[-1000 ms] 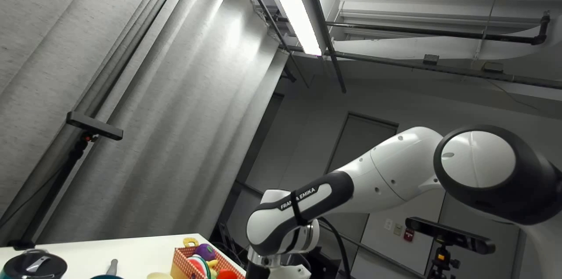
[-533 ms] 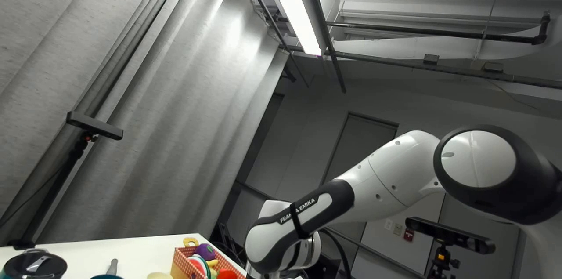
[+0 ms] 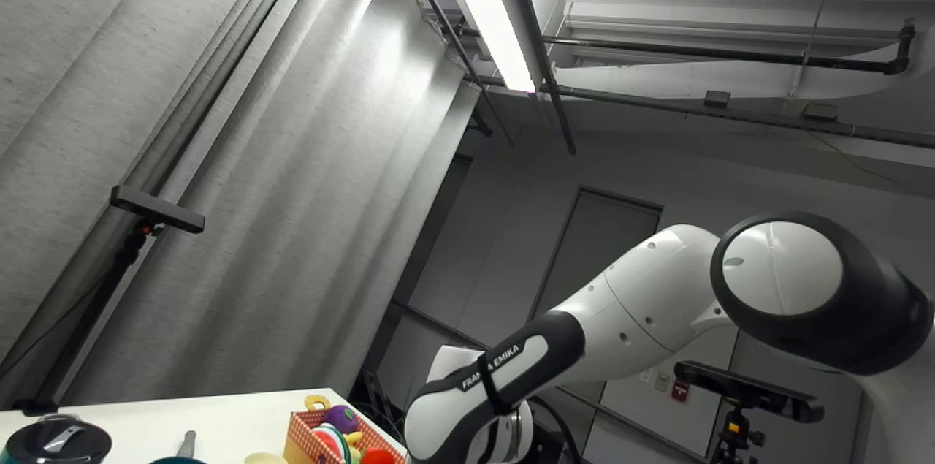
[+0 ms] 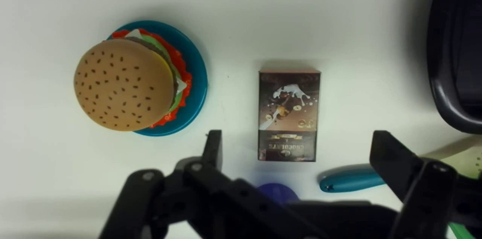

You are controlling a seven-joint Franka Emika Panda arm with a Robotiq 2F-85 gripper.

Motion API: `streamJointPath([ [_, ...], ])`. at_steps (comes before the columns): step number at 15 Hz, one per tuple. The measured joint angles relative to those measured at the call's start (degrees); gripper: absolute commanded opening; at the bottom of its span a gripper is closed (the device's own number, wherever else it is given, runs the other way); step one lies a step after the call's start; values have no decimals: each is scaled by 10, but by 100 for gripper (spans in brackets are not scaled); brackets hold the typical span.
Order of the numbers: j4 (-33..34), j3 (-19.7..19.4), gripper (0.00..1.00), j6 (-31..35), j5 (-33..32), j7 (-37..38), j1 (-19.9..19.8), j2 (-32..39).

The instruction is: Pick the yellow and green object and the brown object and out them in the pot

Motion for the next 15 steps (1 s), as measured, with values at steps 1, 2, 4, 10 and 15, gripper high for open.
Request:
streamJointPath([
  [1,-1,0,100,7,0,-3,0,3],
  [2,-2,0,100,14,0,-5,-1,7],
  [4,-5,0,100,27,0,-6,-2,14],
  [10,-9,1,100,55,0,-6,-7,38],
  [15,-9,10,100,65,0,-6,-10,57],
])
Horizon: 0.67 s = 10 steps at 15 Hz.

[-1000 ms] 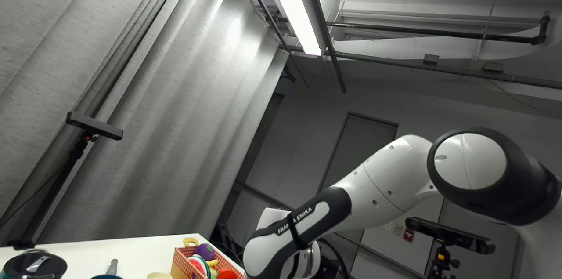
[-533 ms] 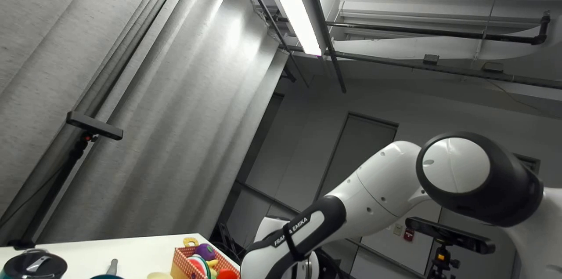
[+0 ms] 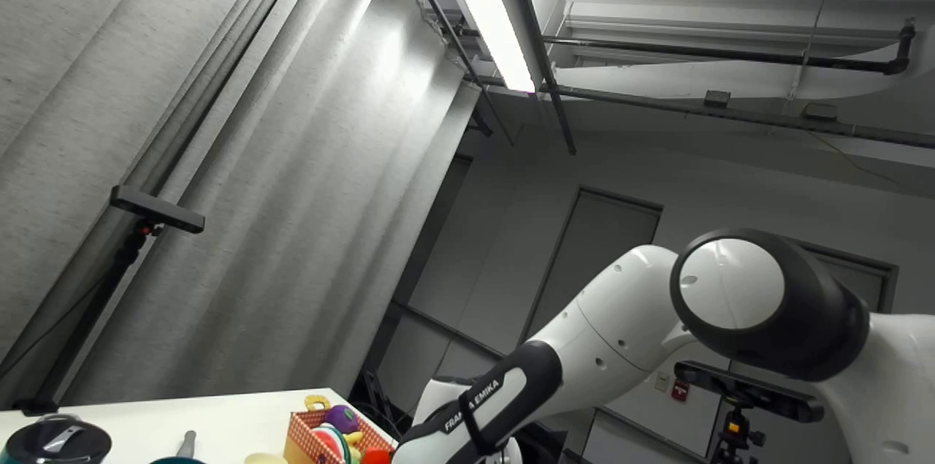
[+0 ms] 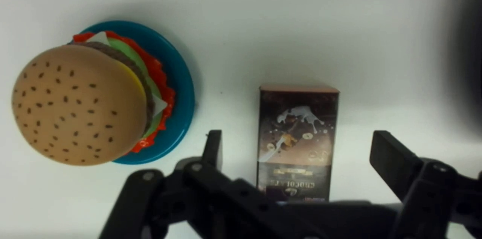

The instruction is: Pick the yellow and green object and the brown object and out them in the pot

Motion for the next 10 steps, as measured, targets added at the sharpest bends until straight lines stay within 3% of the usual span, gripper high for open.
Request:
streamJointPath([
  [7,1,15,100,13,3,2,-1,25],
  [8,2,16,95,13,3,2,-1,28],
  [9,3,16,76,13,3,2,-1,30],
  [10,5,16,71,13,3,2,-2,32],
])
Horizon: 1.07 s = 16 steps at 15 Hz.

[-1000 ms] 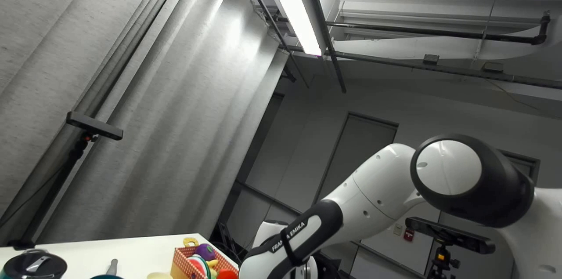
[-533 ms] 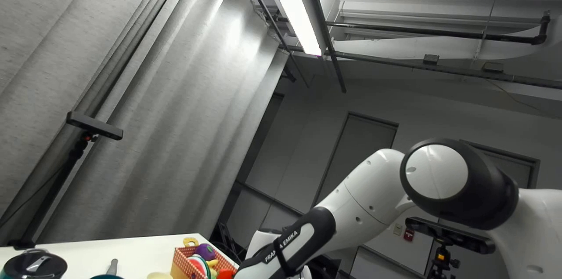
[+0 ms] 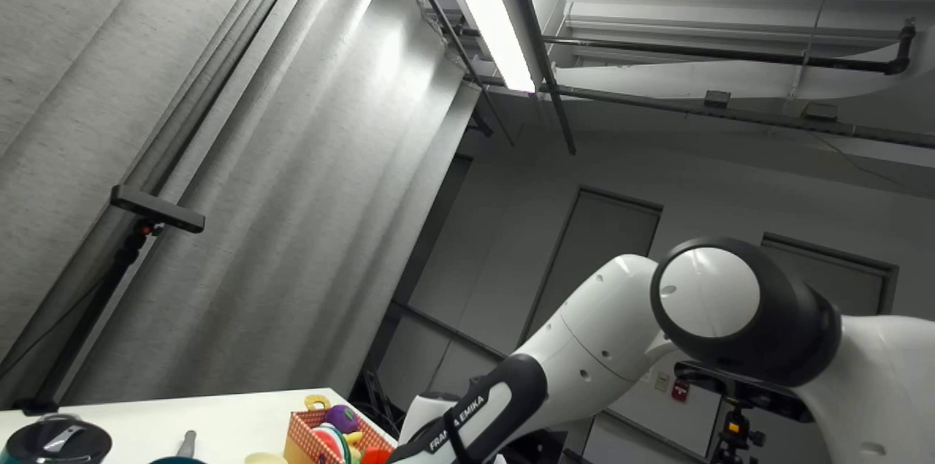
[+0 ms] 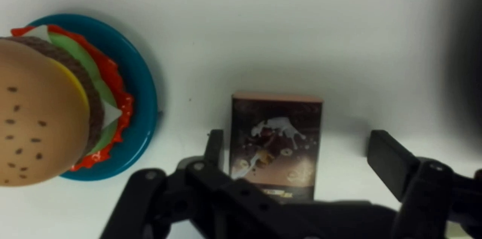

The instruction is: Pick the yellow and green object and the brown object and out them in the pot

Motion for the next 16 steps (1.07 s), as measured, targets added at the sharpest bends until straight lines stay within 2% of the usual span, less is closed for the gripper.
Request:
streamJointPath([
  [2,3,0,61,0,0,0,-2,2],
  [6,6,5,31,0,3,0,-3,0],
  [16,34,6,29,-2,4,4,-6,-14],
])
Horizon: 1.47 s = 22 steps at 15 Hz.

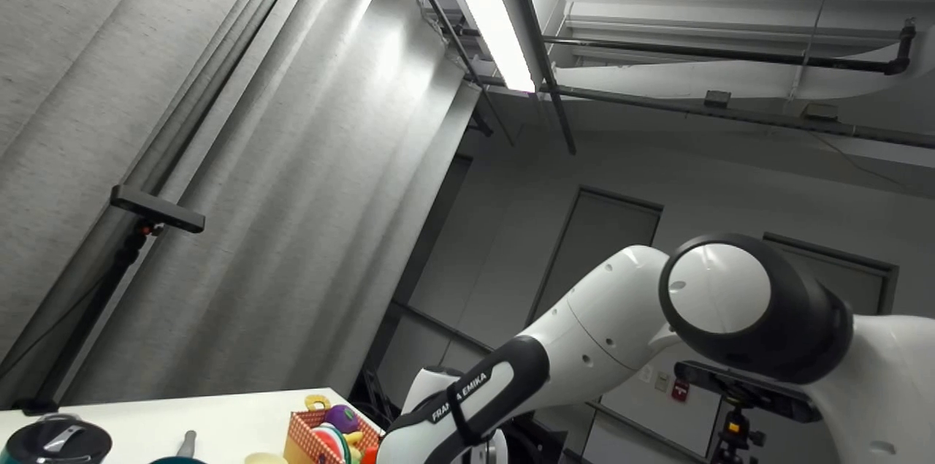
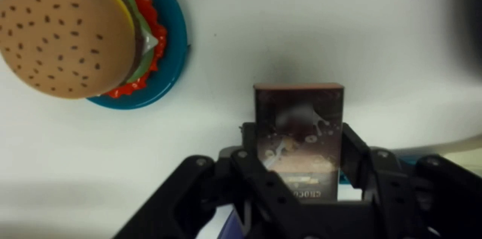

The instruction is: Pick the yellow and green object and the brown object and out them in the pot

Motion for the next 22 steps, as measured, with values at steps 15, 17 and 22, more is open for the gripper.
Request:
streamJointPath([
  [15,40,20,29,-87,54,10,7,-83],
  [17,60,25,29,-100,64,21,10,-83],
  [22,115,35,29,-123,71,68,30,-69],
])
